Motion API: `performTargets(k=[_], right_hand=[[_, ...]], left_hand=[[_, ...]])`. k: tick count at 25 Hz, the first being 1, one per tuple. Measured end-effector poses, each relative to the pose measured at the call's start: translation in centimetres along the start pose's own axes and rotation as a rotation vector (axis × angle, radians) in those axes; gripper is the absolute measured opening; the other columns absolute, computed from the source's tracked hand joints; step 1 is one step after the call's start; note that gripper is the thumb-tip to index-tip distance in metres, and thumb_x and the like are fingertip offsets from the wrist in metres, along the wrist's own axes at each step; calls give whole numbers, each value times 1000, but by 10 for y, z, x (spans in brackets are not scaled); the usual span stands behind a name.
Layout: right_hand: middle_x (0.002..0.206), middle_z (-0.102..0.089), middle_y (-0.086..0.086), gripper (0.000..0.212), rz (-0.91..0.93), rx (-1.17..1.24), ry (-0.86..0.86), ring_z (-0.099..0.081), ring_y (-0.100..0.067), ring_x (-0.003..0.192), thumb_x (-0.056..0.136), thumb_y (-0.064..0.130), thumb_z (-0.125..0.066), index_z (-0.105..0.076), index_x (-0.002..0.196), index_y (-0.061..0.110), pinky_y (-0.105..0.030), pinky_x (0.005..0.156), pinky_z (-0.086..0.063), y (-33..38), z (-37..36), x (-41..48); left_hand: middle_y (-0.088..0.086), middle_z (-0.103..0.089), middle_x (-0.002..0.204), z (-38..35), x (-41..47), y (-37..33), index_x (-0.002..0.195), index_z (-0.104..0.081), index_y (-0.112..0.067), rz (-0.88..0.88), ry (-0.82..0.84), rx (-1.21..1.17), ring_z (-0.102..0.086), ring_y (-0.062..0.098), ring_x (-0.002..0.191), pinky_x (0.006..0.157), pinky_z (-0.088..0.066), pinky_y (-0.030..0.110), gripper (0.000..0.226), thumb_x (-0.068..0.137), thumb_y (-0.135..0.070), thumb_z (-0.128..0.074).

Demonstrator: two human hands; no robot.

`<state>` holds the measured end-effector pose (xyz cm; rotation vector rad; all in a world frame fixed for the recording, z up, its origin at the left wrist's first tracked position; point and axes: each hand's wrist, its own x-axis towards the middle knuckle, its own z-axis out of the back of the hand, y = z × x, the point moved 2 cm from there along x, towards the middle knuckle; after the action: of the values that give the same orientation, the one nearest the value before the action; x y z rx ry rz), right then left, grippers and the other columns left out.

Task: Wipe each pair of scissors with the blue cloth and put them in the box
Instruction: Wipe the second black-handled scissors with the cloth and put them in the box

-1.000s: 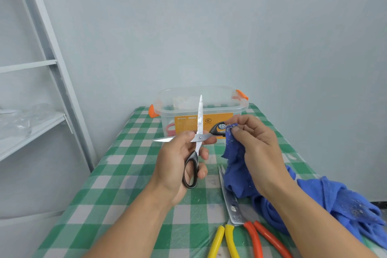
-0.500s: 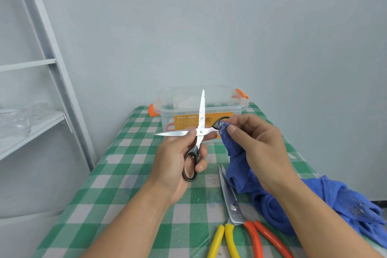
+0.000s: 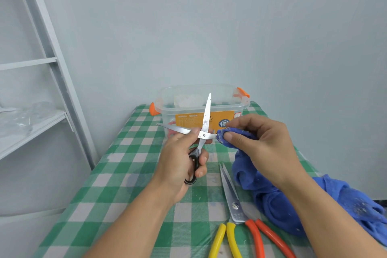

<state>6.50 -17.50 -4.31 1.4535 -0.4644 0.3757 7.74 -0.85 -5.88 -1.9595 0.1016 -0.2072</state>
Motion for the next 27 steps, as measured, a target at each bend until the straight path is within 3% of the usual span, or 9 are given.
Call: performTargets(k=[4, 6, 9, 10, 12, 16, 18, 21, 27], right_hand=[[81, -71, 18, 23, 86, -291, 23, -62, -5, 84, 80, 11, -83, -75, 75, 32, -11, 75, -44, -3, -1, 1], [86, -67, 22, 24, 168, -487, -3, -52, -4, 93, 80, 23, -84, -70, 76, 42, -12, 81, -37, -8, -1, 2], [97, -70, 15, 13, -3, -411, 65, -60, -8, 96, 86, 26, -79, -71, 94, 33, -23, 86, -46, -16, 2, 5], [94, -72, 8, 7, -93, -359, 134, -63, -12, 90, 90, 26, -75, -72, 96, 26, -31, 84, -50, -18, 2, 5], [77, -66, -6, 18, -154, -354, 233, -57, -18, 71, 95, 28, -68, -70, 87, 13, -42, 72, -47, -20, -3, 4], [64, -46, -4, 35, -156, -344, 187, -39, -15, 60, 95, 28, -67, -59, 74, 1, -33, 61, -32, -15, -11, 3], [61, -41, -4, 45, -141, -392, 156, -36, -14, 56, 92, 36, -69, -56, 74, -2, -30, 55, -29, -13, -13, 3], [58, -38, -3, 61, -109, -474, 147, -32, -14, 53, 85, 56, -68, -56, 73, -2, -32, 54, -28, -15, -14, 2], [69, -53, -10, 29, -185, -306, 190, -44, -16, 63, 95, 24, -69, -67, 81, -2, -31, 63, -36, -17, -9, 3]], left_hand=[[-2, -54, 63, -1, -1, 1, 74, -68, -19, -14, 21, 57, -39, 14, 47, 37, -25, 21, 34, 102, -17, -51], [-2, -49, 59, -1, -1, 3, 76, -66, -17, -18, 30, 84, -39, 15, 46, 36, -27, 21, 28, 101, -17, -53], [1, -44, 57, 1, 0, 5, 80, -54, -10, -30, 23, 105, -38, 16, 44, 35, -29, 21, 21, 100, -17, -55], [3, -42, 57, 1, 1, 6, 78, -54, -11, -43, 24, 113, -38, 16, 43, 35, -30, 21, 23, 100, -18, -55], [6, -42, 61, 2, 2, 5, 72, -59, -16, -82, 41, 125, -39, 18, 42, 36, -33, 23, 29, 100, -23, -55], [12, -47, 66, 1, 0, 3, 63, -65, -27, -116, 48, 158, -39, 20, 41, 36, -35, 24, 43, 103, -34, -50], [10, -43, 56, -1, -1, 2, 63, -66, -30, -101, 54, 172, -38, 20, 40, 36, -34, 24, 43, 102, -37, -50], [9, -42, 56, -1, -2, 4, 62, -66, -32, -94, 69, 178, -36, 22, 43, 36, -32, 24, 44, 102, -39, -49], [6, -48, 65, 5, 3, 3, 78, -56, -11, -92, 27, 162, -38, 17, 39, 35, -30, 21, 36, 102, -37, -50]])
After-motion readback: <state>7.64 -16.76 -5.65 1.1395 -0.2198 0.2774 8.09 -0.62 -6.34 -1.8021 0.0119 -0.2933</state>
